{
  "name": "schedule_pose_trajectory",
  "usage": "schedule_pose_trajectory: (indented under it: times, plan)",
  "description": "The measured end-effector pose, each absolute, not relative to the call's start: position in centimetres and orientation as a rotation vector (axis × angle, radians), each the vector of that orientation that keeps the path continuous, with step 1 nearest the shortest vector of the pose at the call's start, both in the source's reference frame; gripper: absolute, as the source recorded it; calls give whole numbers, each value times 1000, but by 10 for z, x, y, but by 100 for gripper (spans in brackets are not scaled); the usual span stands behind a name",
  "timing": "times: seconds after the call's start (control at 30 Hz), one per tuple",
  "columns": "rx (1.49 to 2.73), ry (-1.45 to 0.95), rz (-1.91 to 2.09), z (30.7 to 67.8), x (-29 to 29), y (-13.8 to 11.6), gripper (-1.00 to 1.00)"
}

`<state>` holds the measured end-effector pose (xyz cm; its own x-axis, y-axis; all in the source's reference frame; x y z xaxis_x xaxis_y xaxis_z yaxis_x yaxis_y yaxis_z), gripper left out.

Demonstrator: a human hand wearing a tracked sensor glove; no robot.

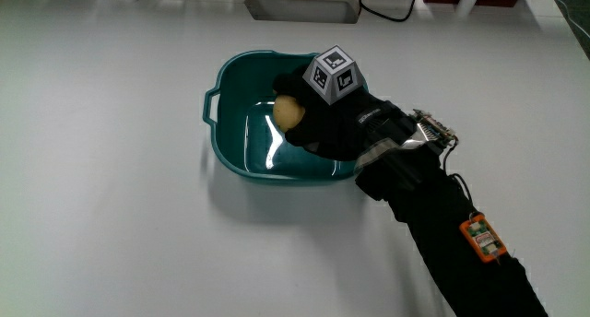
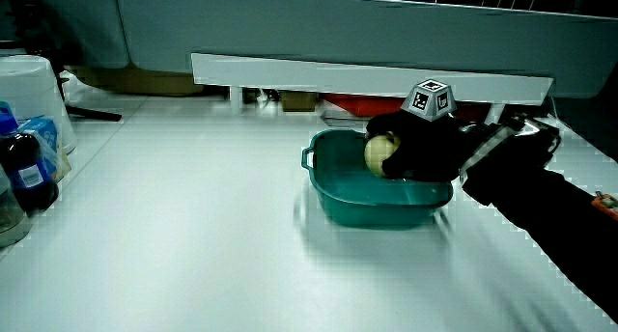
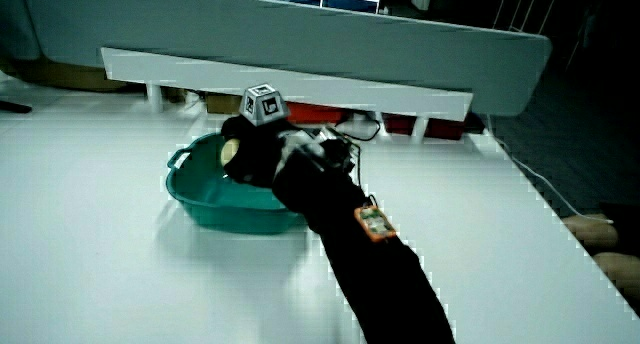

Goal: Place pear into plate

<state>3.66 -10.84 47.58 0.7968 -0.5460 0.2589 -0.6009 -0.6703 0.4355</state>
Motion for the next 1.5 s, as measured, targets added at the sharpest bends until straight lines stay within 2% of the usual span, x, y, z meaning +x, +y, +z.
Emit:
schedule_pose_trajectory:
  times: [0.3, 0.57, 1.2, 1.37, 1.4, 1.43, 1.5]
  plan:
    - [2430, -731, 138, 514, 37, -113, 0]
    - [2378, -676, 114, 547, 41, -106, 0]
    - [2367, -672, 54, 556, 39, -97, 0]
    - [2309, -666, 35, 561, 40, -96, -29]
    - [2340, -659, 6, 560, 39, -96, -35]
    - [2307, -661, 19, 564, 40, -96, -41]
    - [2316, -639, 11, 566, 43, -96, -53]
